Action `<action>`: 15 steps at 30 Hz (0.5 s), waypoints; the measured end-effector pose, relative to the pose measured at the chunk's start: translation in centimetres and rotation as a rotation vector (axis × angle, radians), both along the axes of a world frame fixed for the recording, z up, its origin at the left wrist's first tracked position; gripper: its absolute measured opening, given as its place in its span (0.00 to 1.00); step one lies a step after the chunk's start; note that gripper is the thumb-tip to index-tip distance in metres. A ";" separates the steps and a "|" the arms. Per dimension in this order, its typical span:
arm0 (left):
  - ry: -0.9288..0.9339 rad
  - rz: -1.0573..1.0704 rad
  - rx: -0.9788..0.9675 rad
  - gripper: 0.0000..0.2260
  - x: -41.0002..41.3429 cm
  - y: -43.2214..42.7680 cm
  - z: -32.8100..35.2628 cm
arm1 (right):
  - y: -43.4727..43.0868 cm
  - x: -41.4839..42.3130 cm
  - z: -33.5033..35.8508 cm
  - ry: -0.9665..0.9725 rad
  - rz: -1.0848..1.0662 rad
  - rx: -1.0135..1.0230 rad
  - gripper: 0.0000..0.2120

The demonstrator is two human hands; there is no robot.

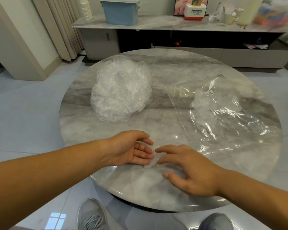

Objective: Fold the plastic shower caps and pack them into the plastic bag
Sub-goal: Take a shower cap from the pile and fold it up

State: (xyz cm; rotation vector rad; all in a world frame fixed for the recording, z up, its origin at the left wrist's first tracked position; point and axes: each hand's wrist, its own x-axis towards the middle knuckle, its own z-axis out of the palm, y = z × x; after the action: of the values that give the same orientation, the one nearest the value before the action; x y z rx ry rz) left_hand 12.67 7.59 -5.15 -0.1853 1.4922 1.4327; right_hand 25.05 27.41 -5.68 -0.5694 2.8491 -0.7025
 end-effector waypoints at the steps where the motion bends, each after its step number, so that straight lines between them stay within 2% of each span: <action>1: -0.004 -0.004 -0.003 0.14 0.1 0.1 0.0 | 0.4 0.0 0.2 0.035 -0.058 -0.055 0.21; 3: -0.002 -0.013 -0.014 0.16 0.3 0.4 0.2 | 1.0 -0.4 0.5 0.166 -0.195 -0.092 0.19; 5: 0.013 -0.025 -0.027 0.16 0.3 0.5 0.6 | 1.2 -1.4 0.8 0.190 -0.379 -0.037 0.18; 8: 0.047 -0.063 -0.037 0.16 0.4 0.8 1.0 | 1.1 -2.5 1.0 -0.002 -0.601 0.071 0.14; 11: 0.104 -0.098 -0.075 0.15 0.7 1.0 0.8 | 0.6 -2.7 0.8 -0.178 -0.644 0.184 0.17; 15: 0.197 -0.135 -0.097 0.13 1.1 1.1 0.3 | 0.2 -2.7 1.0 -0.265 -0.660 0.258 0.20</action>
State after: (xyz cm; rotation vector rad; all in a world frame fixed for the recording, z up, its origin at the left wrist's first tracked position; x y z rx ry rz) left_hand 13.78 8.67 -4.86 -0.0017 1.7031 1.3008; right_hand 22.40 27.64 -4.70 0.4898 2.7821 -0.4250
